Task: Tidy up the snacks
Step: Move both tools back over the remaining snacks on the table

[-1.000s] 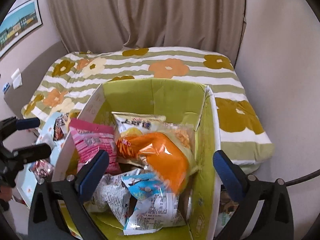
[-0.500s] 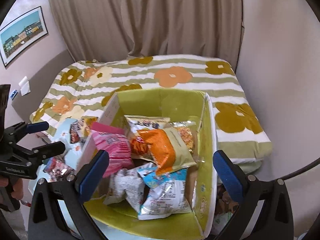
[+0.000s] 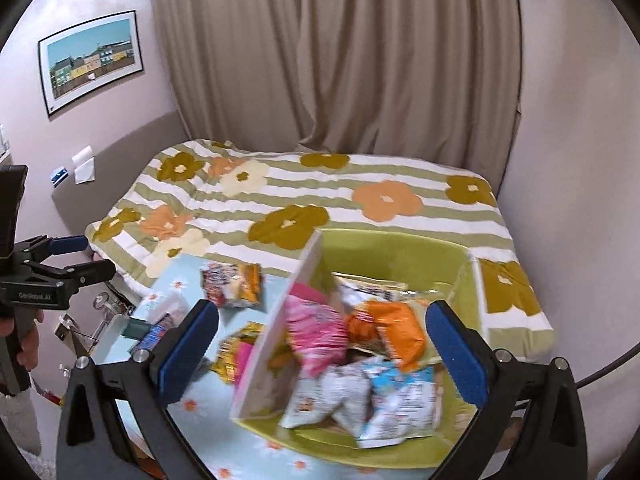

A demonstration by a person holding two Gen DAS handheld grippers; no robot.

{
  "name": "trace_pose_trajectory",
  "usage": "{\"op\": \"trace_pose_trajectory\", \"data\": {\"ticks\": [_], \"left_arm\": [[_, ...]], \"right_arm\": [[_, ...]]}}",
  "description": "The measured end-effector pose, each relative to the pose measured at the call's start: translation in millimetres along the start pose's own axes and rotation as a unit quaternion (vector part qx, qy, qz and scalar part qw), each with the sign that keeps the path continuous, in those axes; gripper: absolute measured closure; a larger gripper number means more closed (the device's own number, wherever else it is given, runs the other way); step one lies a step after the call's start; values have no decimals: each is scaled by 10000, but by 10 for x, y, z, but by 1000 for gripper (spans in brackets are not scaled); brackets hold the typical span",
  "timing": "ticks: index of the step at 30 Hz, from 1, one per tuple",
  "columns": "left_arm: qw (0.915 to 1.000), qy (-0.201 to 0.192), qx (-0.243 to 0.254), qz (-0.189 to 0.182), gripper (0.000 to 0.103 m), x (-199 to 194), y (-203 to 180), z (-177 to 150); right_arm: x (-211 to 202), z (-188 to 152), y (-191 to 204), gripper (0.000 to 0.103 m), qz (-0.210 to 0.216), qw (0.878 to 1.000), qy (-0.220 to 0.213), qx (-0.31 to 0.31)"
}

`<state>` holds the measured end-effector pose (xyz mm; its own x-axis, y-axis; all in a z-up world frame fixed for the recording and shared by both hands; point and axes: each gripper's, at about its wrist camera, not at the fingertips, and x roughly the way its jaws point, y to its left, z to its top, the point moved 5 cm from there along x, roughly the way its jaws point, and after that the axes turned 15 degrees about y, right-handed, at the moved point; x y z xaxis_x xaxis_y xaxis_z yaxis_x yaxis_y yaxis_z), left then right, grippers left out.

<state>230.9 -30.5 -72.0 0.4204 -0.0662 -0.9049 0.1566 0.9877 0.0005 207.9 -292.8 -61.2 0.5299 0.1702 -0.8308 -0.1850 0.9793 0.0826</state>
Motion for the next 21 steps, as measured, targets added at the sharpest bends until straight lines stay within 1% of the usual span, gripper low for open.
{"op": "trace_pose_trajectory", "data": {"ticks": [5, 8, 12, 15, 18, 21], "left_arm": [[9999, 110, -105, -54, 0, -15, 592, -233], [9997, 217, -55, 56, 0, 33, 973, -385], [9994, 331, 63, 43, 0, 130, 1349, -531], [9983, 500, 293, 50, 0, 274, 1549, -614], [9953, 716, 646, 49, 0, 469, 1692, -668], [9885, 982, 1149, 81, 0, 743, 1731, -706]], "right_arm": [[107, -49, 564, 0, 191, 9997, 43, 110], [211, -107, 911, 0, 258, 9995, 107, 112], [396, -168, 1301, 0, 332, 9991, 256, 46], [533, -206, 1497, 0, 364, 9988, 320, -16], [748, -259, 1692, 0, 400, 9978, 509, -118], [955, -301, 1801, 0, 424, 9963, 707, -240]]}}
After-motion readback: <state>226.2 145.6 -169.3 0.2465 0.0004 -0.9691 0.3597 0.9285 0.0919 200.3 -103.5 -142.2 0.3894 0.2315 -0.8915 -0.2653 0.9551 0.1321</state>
